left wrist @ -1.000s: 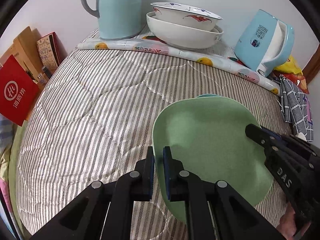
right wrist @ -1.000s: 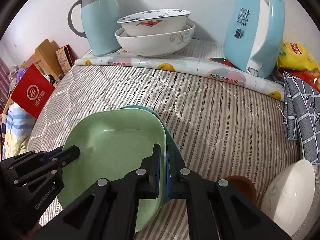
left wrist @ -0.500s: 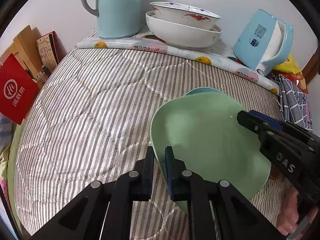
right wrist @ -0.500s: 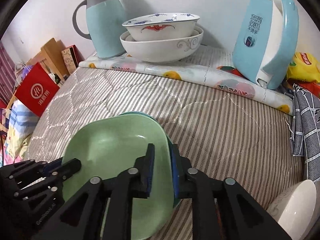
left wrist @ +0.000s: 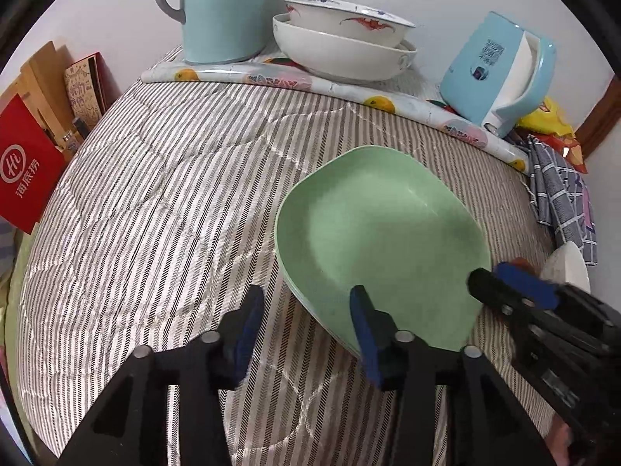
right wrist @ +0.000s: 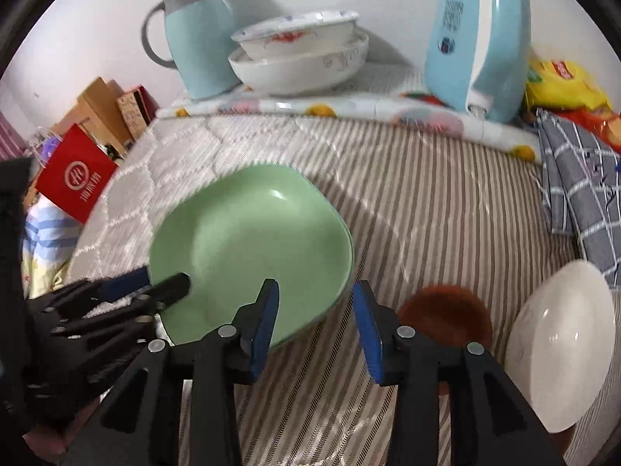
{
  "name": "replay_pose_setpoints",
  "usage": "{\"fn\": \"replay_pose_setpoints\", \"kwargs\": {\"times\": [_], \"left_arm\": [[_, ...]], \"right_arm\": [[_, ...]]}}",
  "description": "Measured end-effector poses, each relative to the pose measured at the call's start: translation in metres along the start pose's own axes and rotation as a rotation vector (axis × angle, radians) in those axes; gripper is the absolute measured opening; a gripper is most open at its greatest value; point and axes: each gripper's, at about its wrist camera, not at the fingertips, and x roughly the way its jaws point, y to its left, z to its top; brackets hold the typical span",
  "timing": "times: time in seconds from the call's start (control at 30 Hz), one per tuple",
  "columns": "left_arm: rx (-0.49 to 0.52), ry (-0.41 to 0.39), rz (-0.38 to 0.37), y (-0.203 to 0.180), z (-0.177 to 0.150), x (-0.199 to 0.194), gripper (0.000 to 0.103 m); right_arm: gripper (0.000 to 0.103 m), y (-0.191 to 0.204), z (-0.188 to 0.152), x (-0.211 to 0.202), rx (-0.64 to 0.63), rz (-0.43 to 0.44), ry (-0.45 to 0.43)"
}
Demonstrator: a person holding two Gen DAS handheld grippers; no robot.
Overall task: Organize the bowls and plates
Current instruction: 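Open both tools and pull them back from the stacked plates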
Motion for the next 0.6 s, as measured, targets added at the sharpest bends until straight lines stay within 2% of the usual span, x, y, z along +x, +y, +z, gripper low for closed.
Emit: {"fn": "replay_pose_setpoints", "kwargs": {"times": [0.03, 0.1, 0.23, 0.4, 0.5, 0.6], "left_arm": [[0.002, -0.006, -0.001, 0.000, 0.000, -0.002, 0.048], [0.007, -0.017, 0.003, 0.001, -0.001, -0.006, 0.049], [0.007, -0.023, 0.000, 0.002, -0.001, -0.008, 0.049], [0.010, -0.039, -0.003, -0.004, -0.003, -0.015, 0.048], [0.023, -0.062, -0.012, -0.012, -0.005, -0.024, 0.048], [0.039, -0.085, -0.014, -0.022, -0.008, -0.032, 0.048]], "right_arm": [[0.024, 0.000, -0.001, 0.004, 0.007, -0.002, 0.007], [0.022, 0.001, -0.001, 0.009, 0.007, -0.030, -0.002], [0.021, 0.001, -0.001, 0.008, 0.006, -0.033, -0.015], [0.021, -0.006, -0.008, -0.015, 0.037, -0.028, -0.066], [0.025, -0.015, -0.015, -0.030, 0.058, -0.025, -0.093], [0.034, -0.028, -0.027, -0.051, 0.100, -0.025, -0.126]]}}
